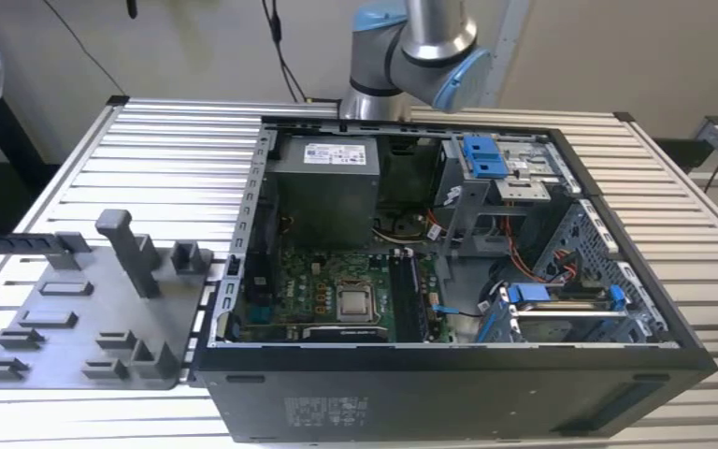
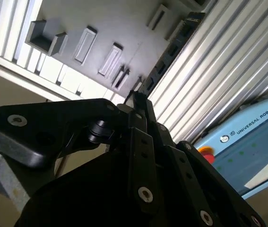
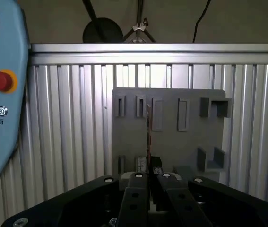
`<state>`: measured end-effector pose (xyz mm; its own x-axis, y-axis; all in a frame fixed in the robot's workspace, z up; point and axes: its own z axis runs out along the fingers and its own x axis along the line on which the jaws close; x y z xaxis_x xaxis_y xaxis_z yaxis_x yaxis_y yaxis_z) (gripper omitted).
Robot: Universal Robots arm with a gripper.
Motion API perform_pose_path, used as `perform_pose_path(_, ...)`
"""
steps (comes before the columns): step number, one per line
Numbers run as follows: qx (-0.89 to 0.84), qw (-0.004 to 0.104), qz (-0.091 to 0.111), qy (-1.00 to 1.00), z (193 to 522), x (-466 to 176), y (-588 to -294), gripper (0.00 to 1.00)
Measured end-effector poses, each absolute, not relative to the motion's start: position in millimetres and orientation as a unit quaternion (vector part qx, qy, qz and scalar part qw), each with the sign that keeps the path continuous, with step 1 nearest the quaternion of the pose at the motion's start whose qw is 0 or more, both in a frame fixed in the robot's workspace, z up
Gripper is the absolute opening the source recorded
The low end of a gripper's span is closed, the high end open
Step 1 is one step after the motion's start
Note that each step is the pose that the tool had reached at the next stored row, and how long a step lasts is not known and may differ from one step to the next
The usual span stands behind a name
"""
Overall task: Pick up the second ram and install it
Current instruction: 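Pick up the second ram and move it above second insertion slot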
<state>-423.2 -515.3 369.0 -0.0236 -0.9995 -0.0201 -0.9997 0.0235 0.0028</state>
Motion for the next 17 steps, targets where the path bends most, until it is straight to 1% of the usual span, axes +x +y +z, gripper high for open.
perform_pose_path(12,-0.699,0.006,0.008,0.715,413,-423,-515,0.14)
perform_pose_path(17,-0.699,0.006,0.008,0.715,426,-423,-515,0.14)
